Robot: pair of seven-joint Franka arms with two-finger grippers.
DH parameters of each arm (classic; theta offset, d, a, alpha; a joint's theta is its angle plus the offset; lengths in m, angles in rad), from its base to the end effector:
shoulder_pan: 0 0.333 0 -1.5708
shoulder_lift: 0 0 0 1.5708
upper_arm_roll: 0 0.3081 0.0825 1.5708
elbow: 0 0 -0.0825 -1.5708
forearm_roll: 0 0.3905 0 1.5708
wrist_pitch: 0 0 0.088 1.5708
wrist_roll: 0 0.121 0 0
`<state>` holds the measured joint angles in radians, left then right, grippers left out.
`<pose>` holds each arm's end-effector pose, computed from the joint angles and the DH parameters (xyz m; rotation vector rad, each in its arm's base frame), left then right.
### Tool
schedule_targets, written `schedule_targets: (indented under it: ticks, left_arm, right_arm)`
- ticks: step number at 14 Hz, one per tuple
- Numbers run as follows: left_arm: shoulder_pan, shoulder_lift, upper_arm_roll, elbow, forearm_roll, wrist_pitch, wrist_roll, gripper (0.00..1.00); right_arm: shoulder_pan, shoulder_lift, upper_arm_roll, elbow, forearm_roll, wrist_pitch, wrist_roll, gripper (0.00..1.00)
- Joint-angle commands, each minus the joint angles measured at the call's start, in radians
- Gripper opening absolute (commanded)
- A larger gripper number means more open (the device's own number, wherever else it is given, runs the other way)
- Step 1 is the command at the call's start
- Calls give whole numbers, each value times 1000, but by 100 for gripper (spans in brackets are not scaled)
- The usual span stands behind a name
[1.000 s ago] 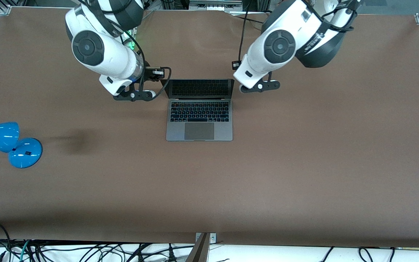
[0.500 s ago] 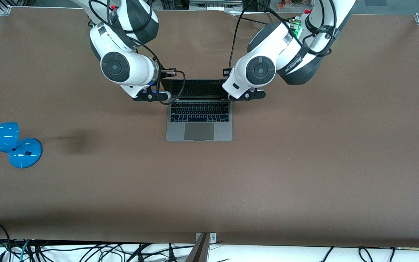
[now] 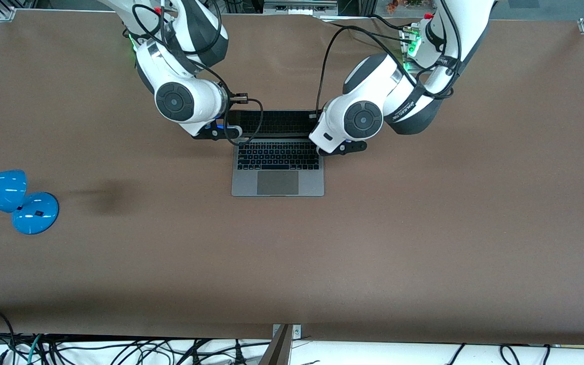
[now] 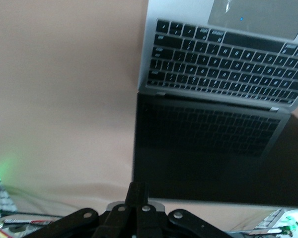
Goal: Close laptop with both arms from behind
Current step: 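Lower both grippers behind the raised laptop screen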
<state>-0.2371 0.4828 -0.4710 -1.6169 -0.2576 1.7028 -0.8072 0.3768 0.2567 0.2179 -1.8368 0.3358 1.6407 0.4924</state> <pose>0.4817 -0.4100 0.3341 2.9068 0.2752 -0.8585 0.4513 0.3450 0.3502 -2.9219 -0.0102 0.8674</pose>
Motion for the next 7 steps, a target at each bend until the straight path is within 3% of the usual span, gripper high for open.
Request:
schedule_targets:
  ticks: [1,7]
  left_arm:
    - [-5,40,3,29,7,24,13,0]
    - [1,126,9,141,37,35,8,0]
  right_arm:
    - [8,7,0,-13,19,11,-11,13]
    - [8,27,-3,-10,3,88,-104,14]
